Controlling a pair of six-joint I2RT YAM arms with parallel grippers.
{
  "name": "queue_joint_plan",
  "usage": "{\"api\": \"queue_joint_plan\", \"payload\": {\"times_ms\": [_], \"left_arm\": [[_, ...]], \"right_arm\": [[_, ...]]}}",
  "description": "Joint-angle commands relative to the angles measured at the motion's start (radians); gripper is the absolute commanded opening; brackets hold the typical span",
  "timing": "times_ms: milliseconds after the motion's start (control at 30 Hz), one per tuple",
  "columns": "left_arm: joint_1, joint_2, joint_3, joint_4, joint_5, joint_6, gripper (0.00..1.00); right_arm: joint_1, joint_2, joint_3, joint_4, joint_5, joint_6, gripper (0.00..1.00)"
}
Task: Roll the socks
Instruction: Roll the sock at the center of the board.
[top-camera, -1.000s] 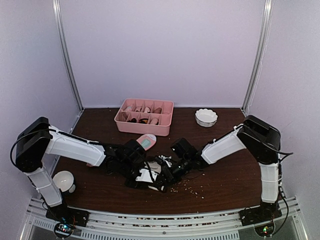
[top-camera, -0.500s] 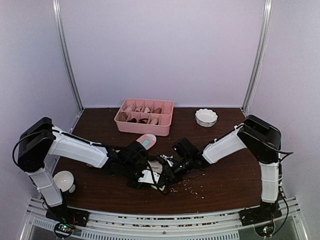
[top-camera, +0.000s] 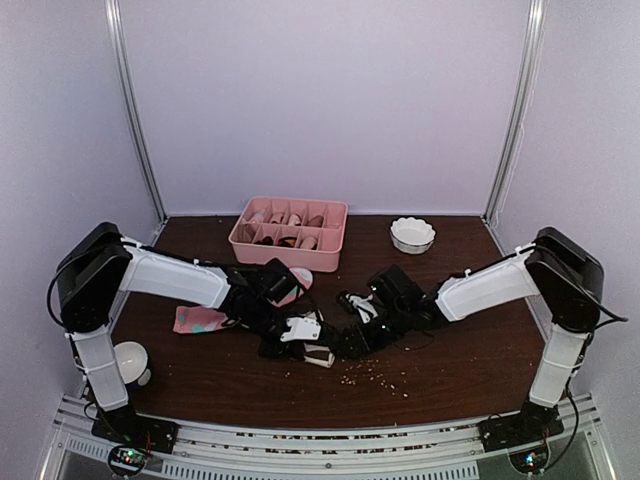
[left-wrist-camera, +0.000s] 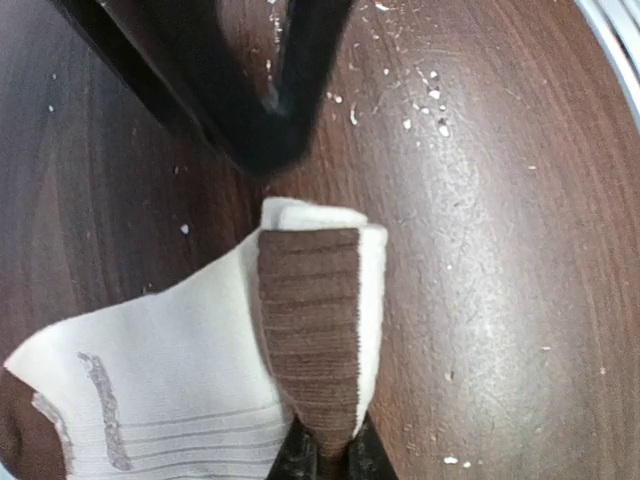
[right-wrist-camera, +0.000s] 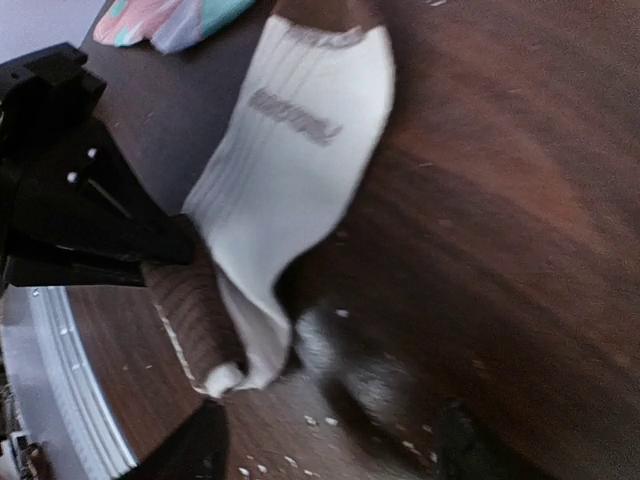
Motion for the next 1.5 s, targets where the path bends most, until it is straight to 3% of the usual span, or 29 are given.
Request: {"api": "queue_joint_plan", "payload": {"times_ms": [0,267,433,500,600,767,867,1033,1467], "left_arm": [[0.028,0.051,0.039,-0.189,0.109,-0.038,0.01],[0.102,0.15,0.146,-0.321,0.281,-0.049,0.03],[0.149,0.212,0.209,-0.397,0.384,-0.053,0.04],[0.163,0.241,0.235,-0.43,0.42,-0.053,0.04],[0.176,0.293,0.286,-0.486,0.455,-0.048,0.04],[0.188,0.337,0.319,-0.515,0.468,-0.055,0.05],[0.189,0.349,0.331,-0.526,0.47,-0.054,0.05],[0.189,0.365,0.345,-0.541,0.474,-0.05,0.06],[0.189,0.392,0.367,-0.578,0.49,-0.014,0.06]], "right_arm": [[-0.018,-0.109,-0.111,-0.061,0.349,-0.079,1.0],[-0.026,-0.381,-0.277,0.161,0.69,-0.025,1.0],[-0.046,-0.405,-0.398,0.416,0.47,-0.123,0.99],[0.029,-0.429,-0.467,0.569,0.462,-0.318,1.0],[0.156,-0.406,-0.437,0.491,0.489,-0.534,0.94],[0.212,-0.309,-0.339,0.382,0.35,-0.633,0.82],[0.258,-0.221,-0.257,0.328,0.345,-0.708,0.73],[0.282,-0.069,-0.126,0.272,0.408,-0.822,0.57],[0.278,0.049,-0.028,0.28,0.466,-0.914,0.4]]}}
